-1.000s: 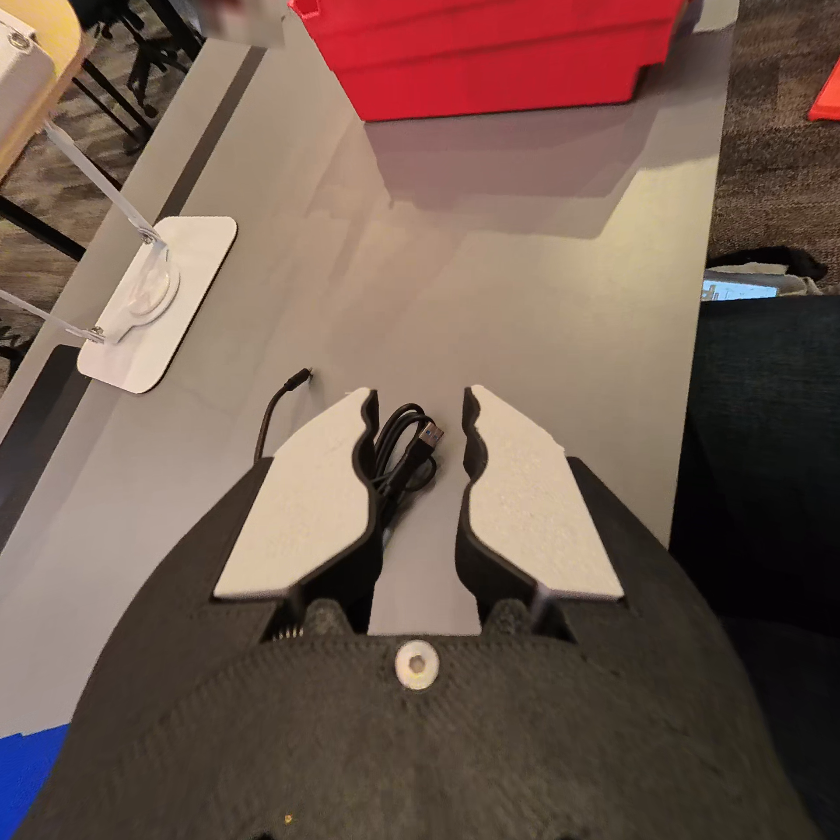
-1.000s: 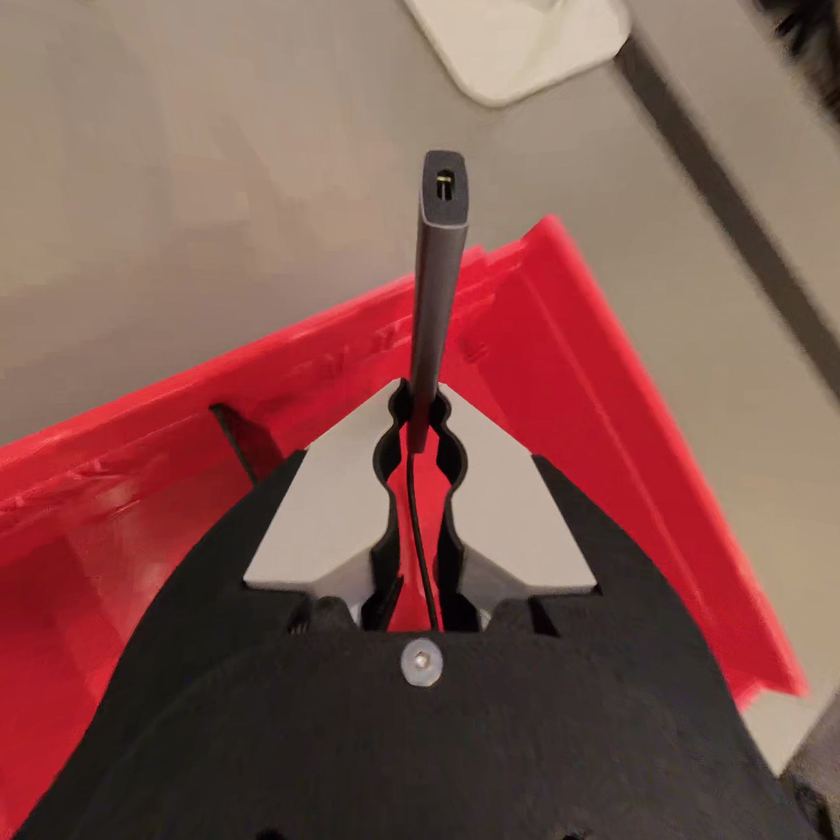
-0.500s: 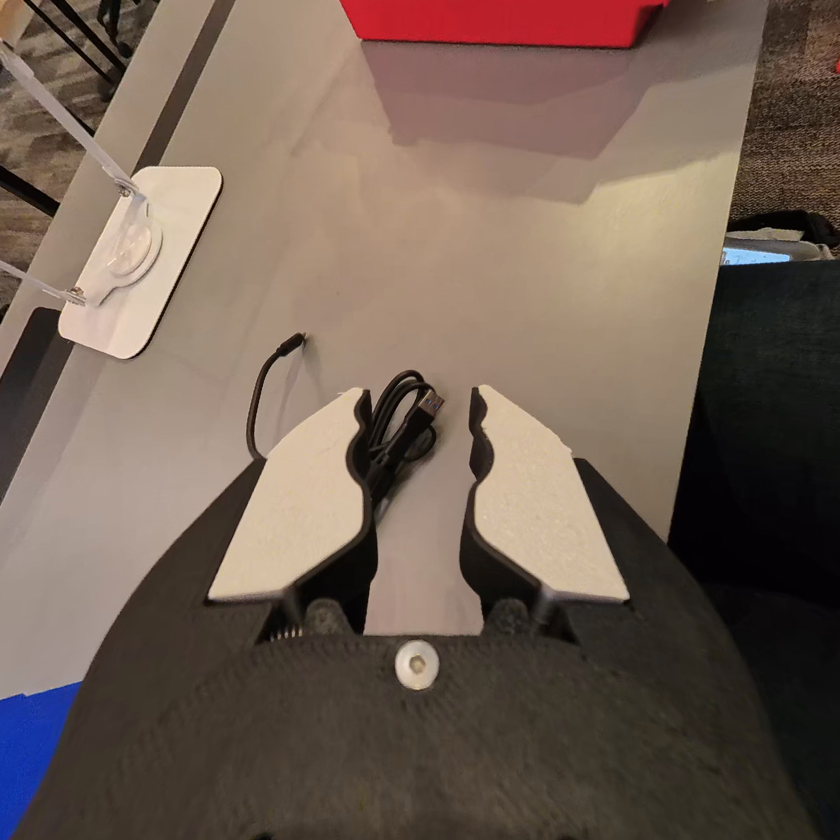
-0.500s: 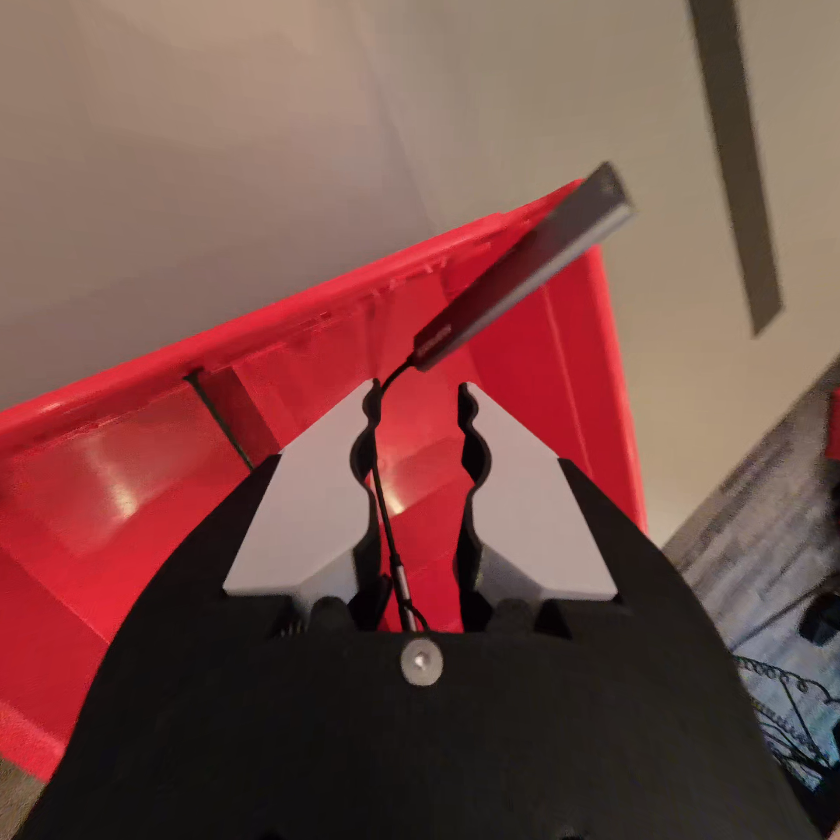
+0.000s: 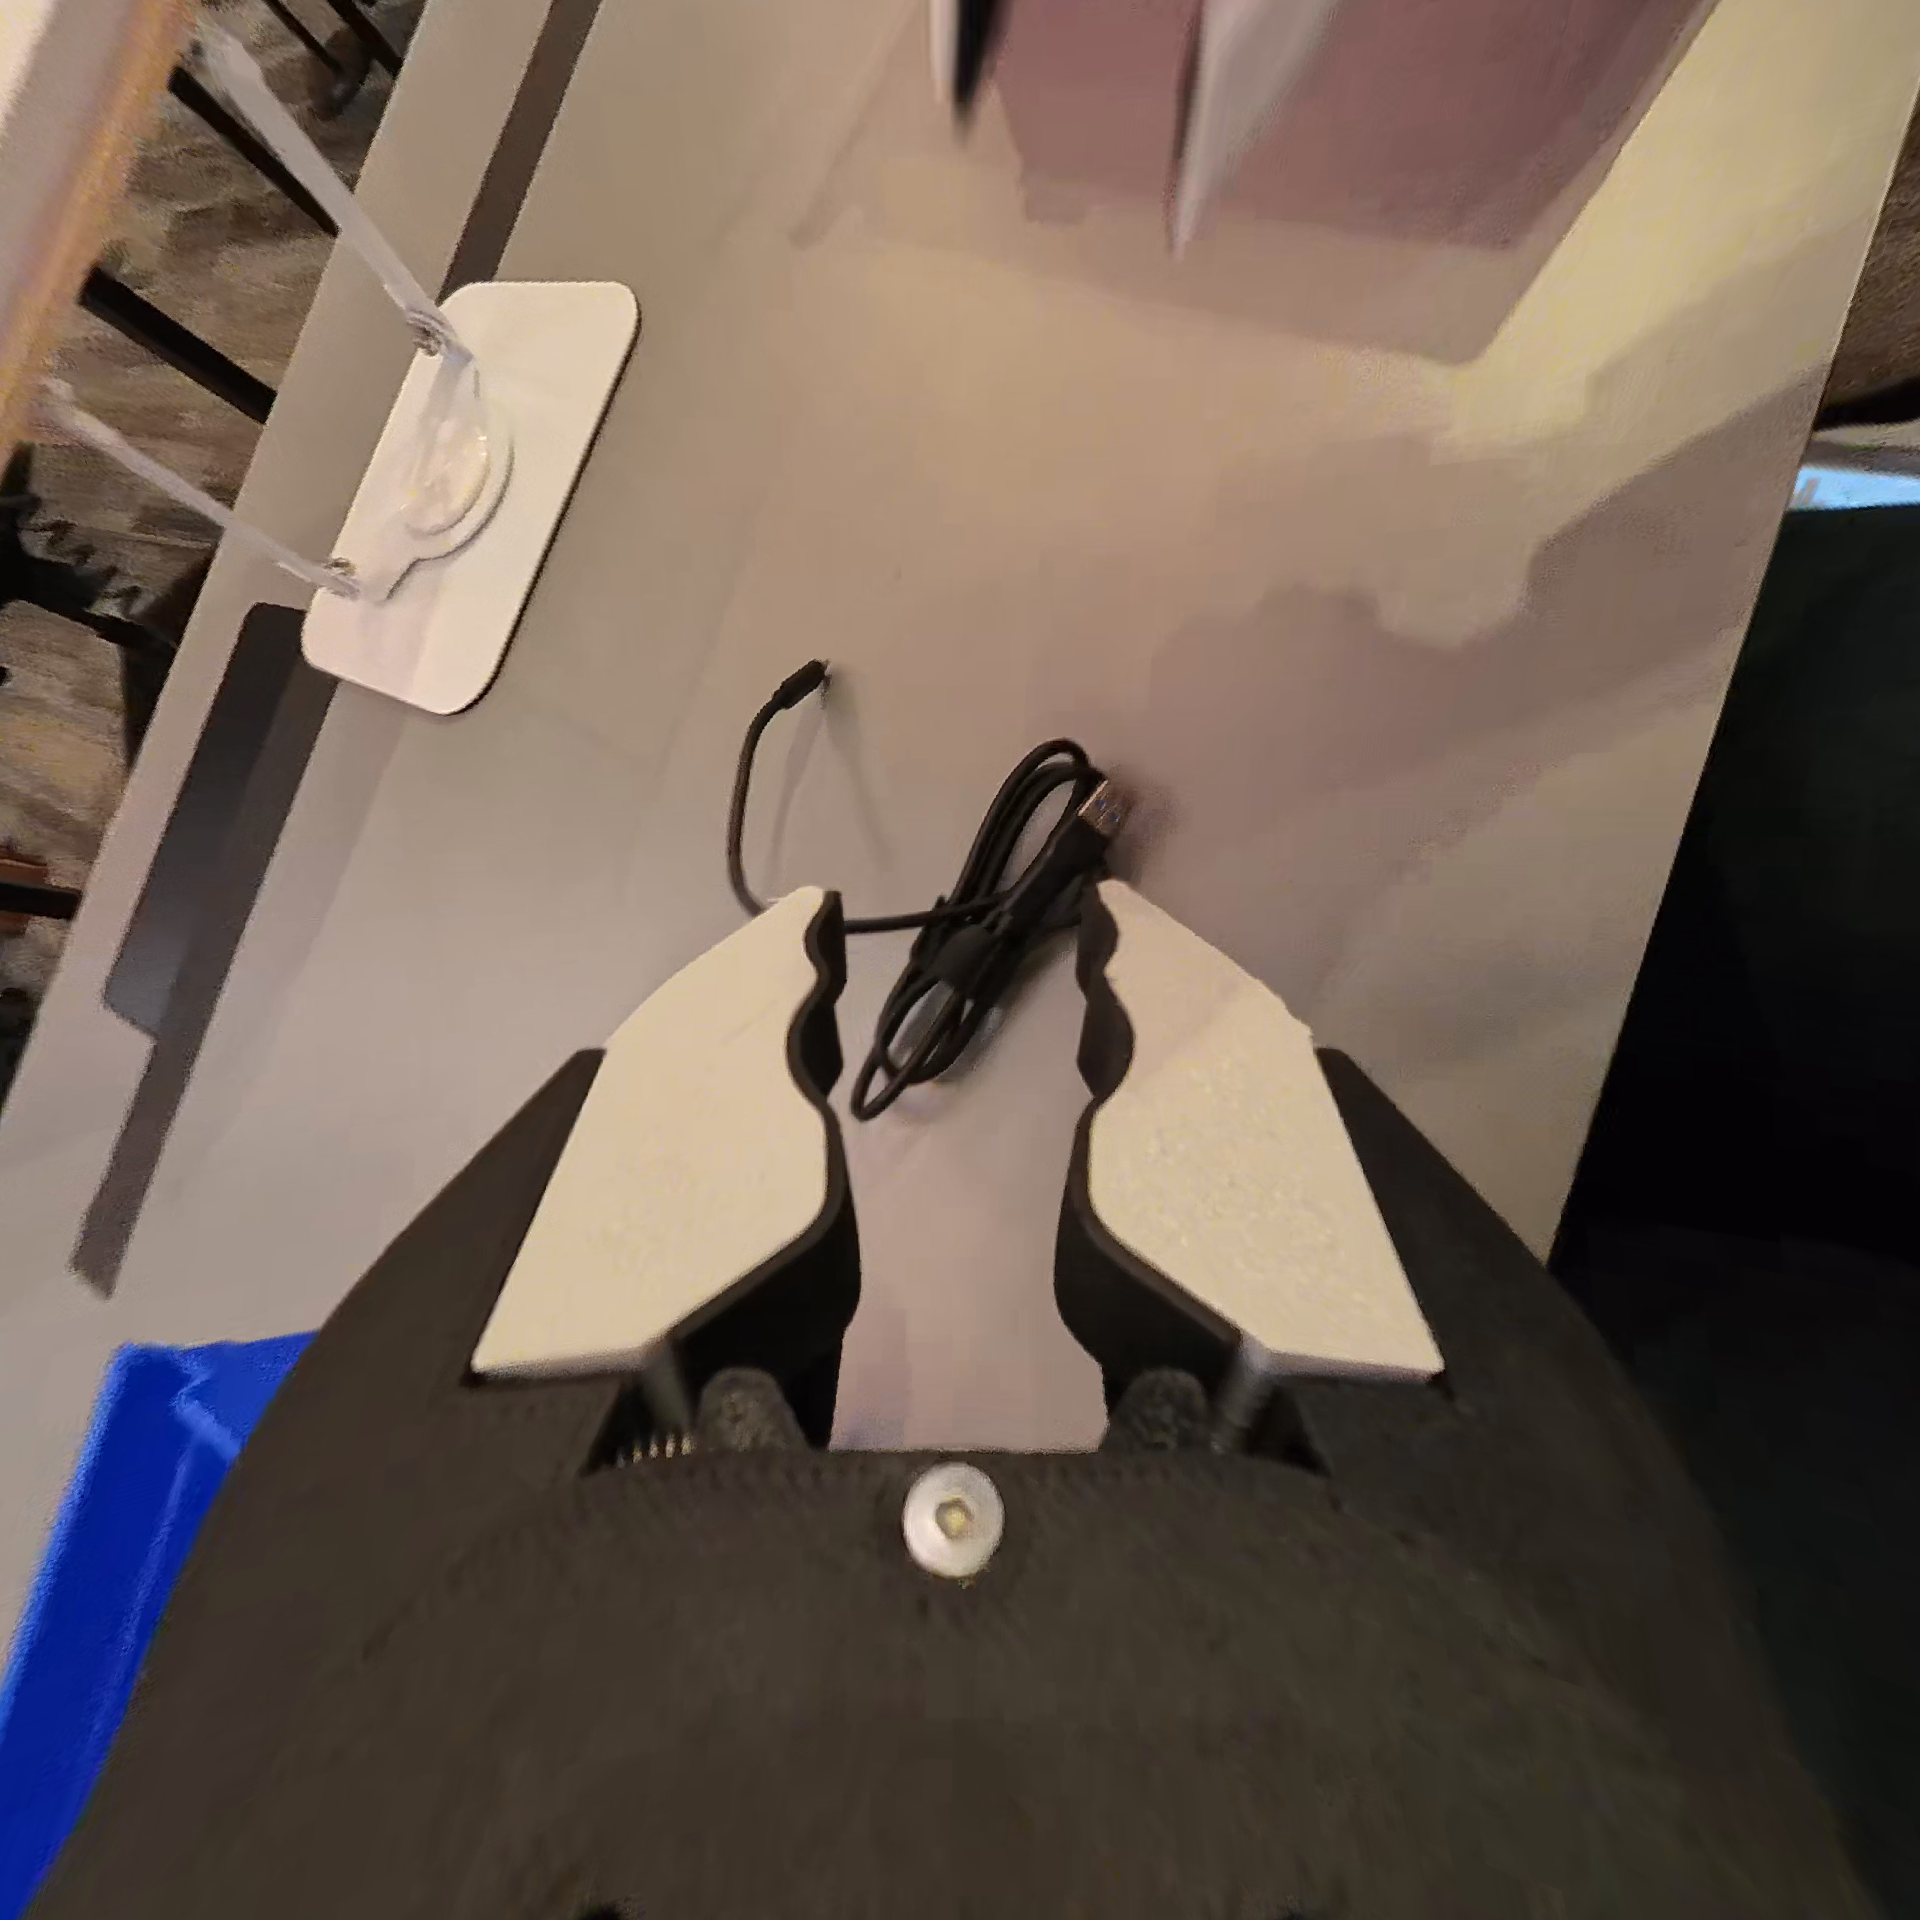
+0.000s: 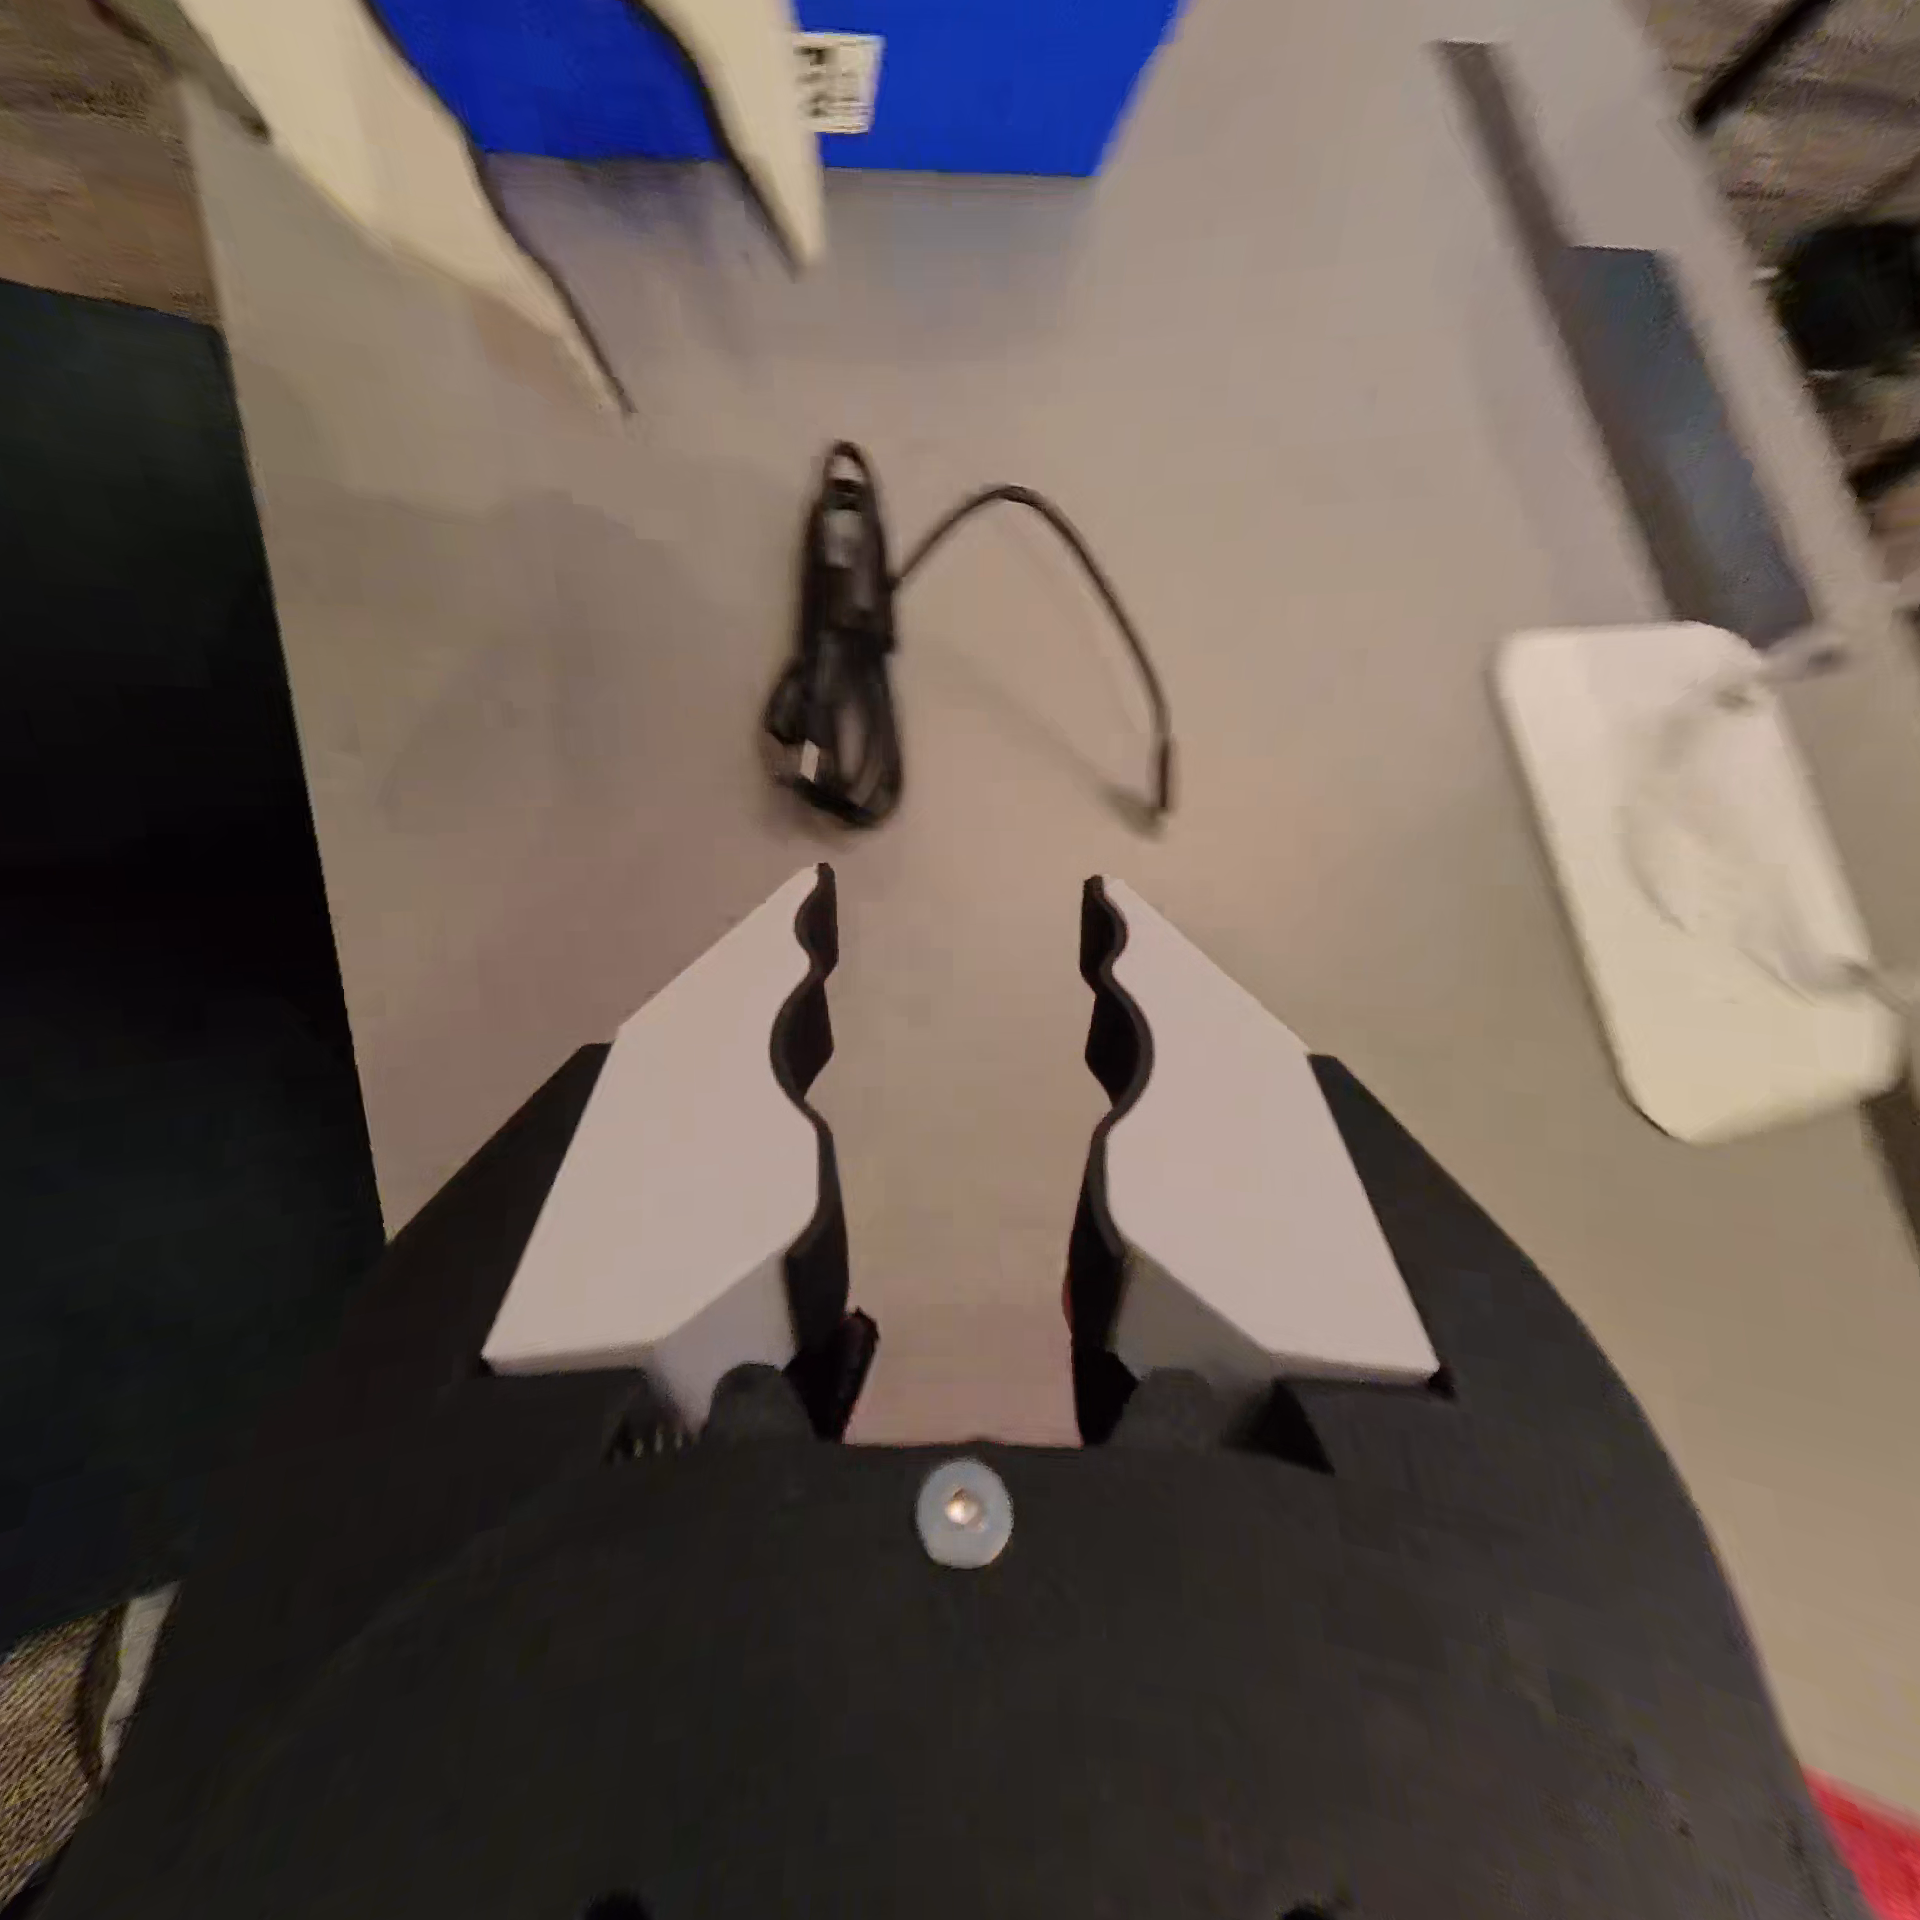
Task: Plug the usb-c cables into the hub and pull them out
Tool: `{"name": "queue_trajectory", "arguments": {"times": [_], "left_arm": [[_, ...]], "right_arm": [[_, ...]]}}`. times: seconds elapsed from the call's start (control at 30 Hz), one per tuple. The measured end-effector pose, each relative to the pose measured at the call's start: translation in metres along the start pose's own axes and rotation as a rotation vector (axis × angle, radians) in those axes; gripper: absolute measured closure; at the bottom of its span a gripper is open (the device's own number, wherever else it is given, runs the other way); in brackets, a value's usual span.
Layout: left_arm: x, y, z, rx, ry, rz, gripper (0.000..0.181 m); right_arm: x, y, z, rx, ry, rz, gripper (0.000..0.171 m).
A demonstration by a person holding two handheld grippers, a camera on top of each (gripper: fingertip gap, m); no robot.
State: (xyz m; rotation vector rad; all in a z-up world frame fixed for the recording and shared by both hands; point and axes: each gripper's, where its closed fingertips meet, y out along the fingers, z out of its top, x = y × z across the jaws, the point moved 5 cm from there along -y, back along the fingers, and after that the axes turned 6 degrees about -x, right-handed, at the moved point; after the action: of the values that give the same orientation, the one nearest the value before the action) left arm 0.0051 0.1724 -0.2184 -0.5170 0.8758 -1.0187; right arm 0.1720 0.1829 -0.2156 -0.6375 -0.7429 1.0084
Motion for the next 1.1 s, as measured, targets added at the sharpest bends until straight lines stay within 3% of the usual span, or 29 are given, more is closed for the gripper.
{"name": "queue_trajectory", "arguments": {"times": [0.13,0.23,0.33,0.43,0.57,0.77,0.97,1.1], "left_arm": [[-0.013,-0.024,-0.005,-0.028,0.023,0.040,0.139],[-0.024,-0.038,-0.009,-0.030,0.015,0.071,0.140],[-0.030,-0.045,-0.010,-0.022,0.010,0.087,0.140],[-0.032,-0.048,-0.012,-0.032,0.023,0.105,0.140],[-0.038,-0.053,-0.012,-0.020,0.021,0.130,0.141],[-0.040,-0.054,-0.010,-0.005,0.013,0.145,0.143],[-0.032,-0.044,-0.007,-0.027,0.041,0.128,0.143],[-0.029,-0.040,-0.007,-0.031,0.048,0.118,0.143]], "right_arm": [[-0.021,0.084,0.013,-0.041,0.033,0.126,0.113],[-0.028,0.124,0.016,-0.097,0.014,0.115,0.112],[-0.033,0.144,0.022,-0.083,0.056,0.158,0.136],[-0.029,0.137,0.025,-0.081,0.021,0.122,0.150],[-0.012,0.087,0.029,0.022,0.065,0.046,0.152],[0.033,-0.053,0.008,0.239,0.175,-0.144,0.157],[0.059,-0.175,-0.057,0.212,0.211,-0.415,0.157],[0.060,-0.213,-0.127,0.085,0.288,-0.511,0.156]]}}
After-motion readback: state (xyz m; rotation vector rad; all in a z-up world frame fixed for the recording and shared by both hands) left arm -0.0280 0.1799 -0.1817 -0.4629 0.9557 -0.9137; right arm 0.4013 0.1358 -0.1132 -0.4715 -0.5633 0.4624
